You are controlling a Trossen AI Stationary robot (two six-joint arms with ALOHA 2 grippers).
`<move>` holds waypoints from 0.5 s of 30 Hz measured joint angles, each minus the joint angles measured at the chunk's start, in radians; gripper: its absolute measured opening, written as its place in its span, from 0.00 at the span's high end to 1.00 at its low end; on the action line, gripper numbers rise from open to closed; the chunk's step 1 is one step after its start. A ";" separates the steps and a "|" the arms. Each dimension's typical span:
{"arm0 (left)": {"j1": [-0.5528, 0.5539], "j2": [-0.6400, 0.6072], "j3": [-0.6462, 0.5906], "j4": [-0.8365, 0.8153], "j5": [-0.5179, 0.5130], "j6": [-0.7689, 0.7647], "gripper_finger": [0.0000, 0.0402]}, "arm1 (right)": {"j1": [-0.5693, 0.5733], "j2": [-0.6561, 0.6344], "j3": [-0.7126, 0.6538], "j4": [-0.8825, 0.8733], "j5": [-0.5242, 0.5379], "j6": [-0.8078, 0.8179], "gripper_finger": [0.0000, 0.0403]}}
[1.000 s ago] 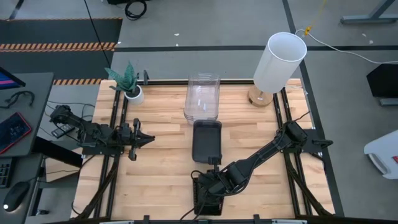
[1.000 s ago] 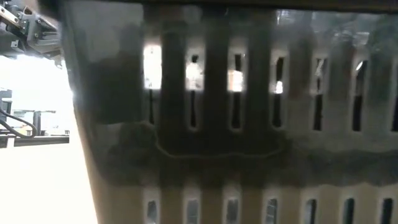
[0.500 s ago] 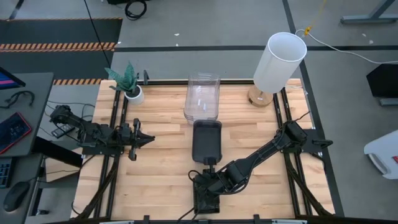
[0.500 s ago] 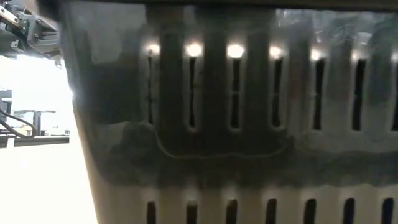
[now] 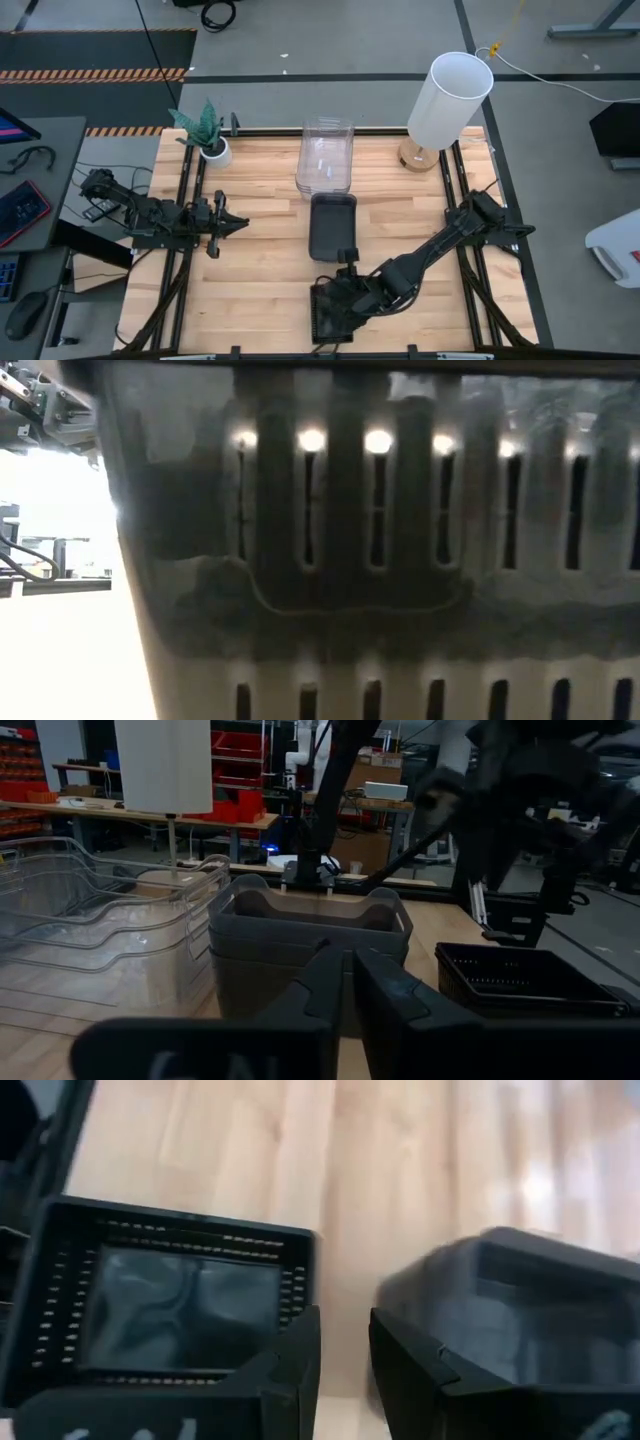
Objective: Stack baskets by color
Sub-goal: Return to Home Position
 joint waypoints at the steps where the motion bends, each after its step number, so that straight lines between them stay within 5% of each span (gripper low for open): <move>1: 0.000 0.000 0.000 0.000 0.000 -0.001 0.93 | 0.006 -0.011 -0.006 -0.002 0.016 -0.001 0.77; 7: 0.000 0.000 0.000 0.000 0.000 -0.001 0.94 | 0.027 -0.119 -0.199 0.056 0.069 0.042 0.77; 15: 0.000 0.000 0.000 0.000 0.000 -0.001 0.92 | 0.026 -0.390 -0.672 0.529 0.005 0.055 0.82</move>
